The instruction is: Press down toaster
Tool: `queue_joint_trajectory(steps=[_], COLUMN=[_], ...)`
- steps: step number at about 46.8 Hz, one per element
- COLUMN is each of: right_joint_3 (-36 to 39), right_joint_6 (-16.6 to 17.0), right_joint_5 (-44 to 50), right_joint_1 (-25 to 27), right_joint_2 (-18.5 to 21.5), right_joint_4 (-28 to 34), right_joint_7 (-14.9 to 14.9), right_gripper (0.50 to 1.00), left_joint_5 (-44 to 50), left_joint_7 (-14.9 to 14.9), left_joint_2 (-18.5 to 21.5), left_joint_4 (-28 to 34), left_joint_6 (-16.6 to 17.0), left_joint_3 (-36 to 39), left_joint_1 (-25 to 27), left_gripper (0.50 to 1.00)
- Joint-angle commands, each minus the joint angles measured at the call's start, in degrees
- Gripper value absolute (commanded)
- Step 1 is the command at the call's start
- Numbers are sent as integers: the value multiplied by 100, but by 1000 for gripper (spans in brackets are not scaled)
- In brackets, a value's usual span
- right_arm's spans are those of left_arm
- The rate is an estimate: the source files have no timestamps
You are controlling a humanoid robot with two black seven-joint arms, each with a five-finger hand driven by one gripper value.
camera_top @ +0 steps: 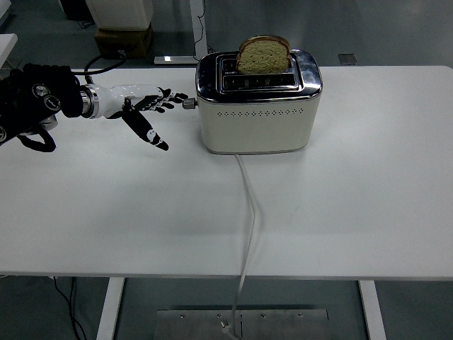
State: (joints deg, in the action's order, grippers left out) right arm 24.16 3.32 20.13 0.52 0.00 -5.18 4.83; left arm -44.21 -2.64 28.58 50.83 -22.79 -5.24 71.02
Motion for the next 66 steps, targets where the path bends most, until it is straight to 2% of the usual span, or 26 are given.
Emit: queue_joint_trajectory(steps=[1,66], right_joint_3=[1,1], right_joint_6=[2,-7], right_joint_5=[0,0], right_joint_1=[1,54], right_joint_2=[0,0], right_joint_4=[0,0], right_joint_7=[0,0], right_gripper=[1000,1000], left_joint_5=[0,0], left_joint_7=[0,-9], left_joint_2=[-81,-477], left_joint_4=[-30,-610], left_joint_6=[3,29], left_joint_3=[-3,-3], left_joint_1=[-9,-360], left_gripper=[1000,1000])
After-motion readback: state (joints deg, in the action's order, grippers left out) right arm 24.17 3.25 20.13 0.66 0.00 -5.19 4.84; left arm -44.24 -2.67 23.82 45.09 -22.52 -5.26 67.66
